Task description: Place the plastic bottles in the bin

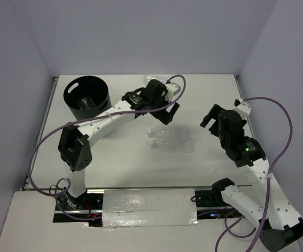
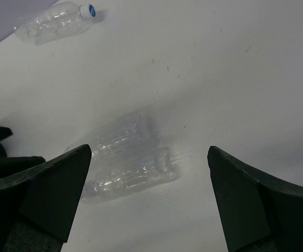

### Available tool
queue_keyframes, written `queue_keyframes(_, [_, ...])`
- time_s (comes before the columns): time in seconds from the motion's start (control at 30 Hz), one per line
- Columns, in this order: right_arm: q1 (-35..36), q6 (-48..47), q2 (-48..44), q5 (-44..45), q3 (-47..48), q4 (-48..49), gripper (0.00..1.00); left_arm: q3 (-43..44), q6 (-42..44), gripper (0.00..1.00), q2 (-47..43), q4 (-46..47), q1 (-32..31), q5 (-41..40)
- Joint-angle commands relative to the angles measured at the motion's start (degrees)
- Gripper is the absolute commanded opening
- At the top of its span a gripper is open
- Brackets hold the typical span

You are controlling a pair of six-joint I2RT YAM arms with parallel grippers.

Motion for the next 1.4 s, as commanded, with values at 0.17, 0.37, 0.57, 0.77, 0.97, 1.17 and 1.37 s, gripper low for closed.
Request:
queue_keyframes(0.17, [0.1, 3.3, 0.9, 2.5, 0.0, -1.6, 1.0, 11.6, 4.5, 0.99, 12.9, -3.8, -4.2, 6.0])
queue_keyframes(0.37, [-0.1, 2.1, 0.9, 1.3, 0.0, -0.3, 1.0, 15.9, 5.9, 0.99, 20.3, -6.4, -5.6, 1.7])
queue_keyframes(0.57, [-0.2, 2.5, 1.3, 0.8, -0.5, 0.2, 1.0, 14.8, 4.5, 0.99, 23.8, -4.5, -5.7, -0.7])
queue_keyframes(0.77, [-0.2, 2.0, 1.1, 0.6, -0.9, 0.6, 1.0, 13.1, 3.6, 0.99, 25.4, -1.0, -5.7, -5.2])
queue_keyframes(0.97, [-0.2, 1.9, 0.9, 1.1, -1.0, 0.6, 1.0, 13.6, 4.6, 0.92, 27.4, 0.8, -5.5, -9.7])
queue_keyframes(1.17, [-0.3, 1.5, 0.8, 1.3, -1.0, 0.4, 1.0, 13.0, 4.9, 0.55, 25.6, 2.9, -4.4, -15.0])
queue_keyframes(1.37, [-0.4, 1.5, 1.6, 0.7, -0.6, 0.9, 1.0, 17.5, 5.5, 0.42, 20.3, -0.4, -3.5, -21.5])
